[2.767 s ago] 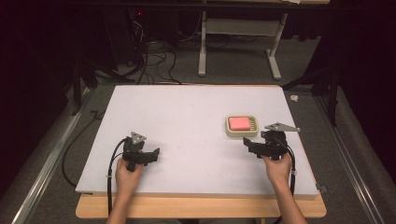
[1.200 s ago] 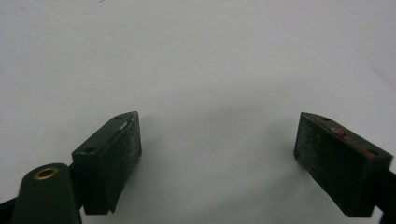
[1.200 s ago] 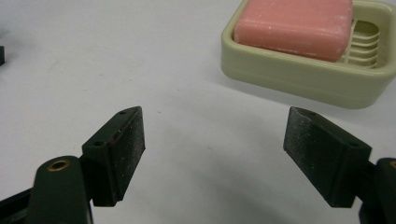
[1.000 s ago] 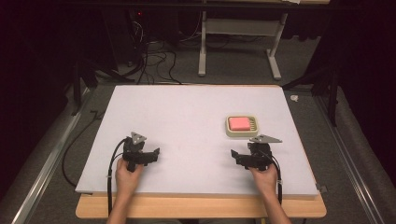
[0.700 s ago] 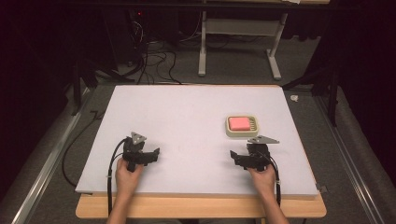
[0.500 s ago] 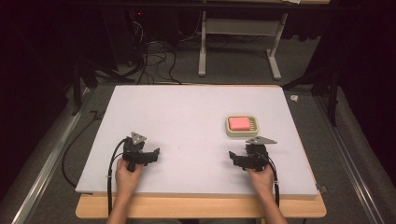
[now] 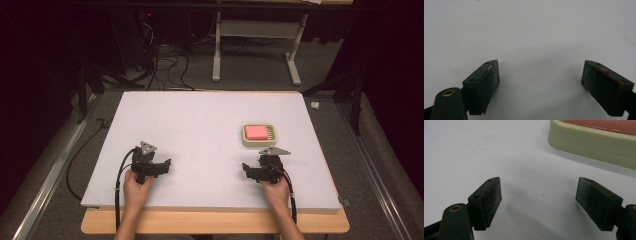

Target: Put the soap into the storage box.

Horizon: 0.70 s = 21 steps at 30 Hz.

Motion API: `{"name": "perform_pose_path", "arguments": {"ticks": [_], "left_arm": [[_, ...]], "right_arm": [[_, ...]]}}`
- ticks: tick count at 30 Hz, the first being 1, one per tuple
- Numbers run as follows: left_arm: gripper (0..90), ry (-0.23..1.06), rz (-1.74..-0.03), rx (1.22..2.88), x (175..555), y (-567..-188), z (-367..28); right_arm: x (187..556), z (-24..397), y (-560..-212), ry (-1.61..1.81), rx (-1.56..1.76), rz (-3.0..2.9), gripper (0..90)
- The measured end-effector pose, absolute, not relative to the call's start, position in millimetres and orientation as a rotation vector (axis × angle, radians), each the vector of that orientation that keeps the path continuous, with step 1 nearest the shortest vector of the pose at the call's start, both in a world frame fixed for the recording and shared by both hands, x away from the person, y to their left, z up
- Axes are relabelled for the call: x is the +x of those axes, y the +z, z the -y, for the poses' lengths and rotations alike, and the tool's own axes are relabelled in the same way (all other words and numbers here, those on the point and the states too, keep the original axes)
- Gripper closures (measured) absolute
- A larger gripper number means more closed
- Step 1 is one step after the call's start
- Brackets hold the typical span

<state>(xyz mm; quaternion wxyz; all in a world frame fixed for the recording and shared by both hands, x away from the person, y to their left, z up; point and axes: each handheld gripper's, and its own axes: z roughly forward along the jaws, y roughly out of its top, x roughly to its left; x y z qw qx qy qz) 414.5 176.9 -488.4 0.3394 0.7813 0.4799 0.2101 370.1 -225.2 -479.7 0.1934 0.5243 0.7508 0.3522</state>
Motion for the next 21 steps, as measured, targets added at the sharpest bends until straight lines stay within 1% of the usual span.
{"name": "perform_pose_path", "arguments": {"ticks": [8,13,21], "left_arm": [[15.5,0.548,-1.25,2.032,415,-489,-177],[15.5,0.547,-1.249,2.034,414,-488,-177],[15.6,0.55,-1.249,2.031,414,-489,-177]], "right_arm": [[371,222,-482,0.949,1.46,-2.105,21.2],[370,214,-484,0.868,1.402,-2.129,20.4],[370,214,-484,0.88,1.401,-2.134,20.2]]}}
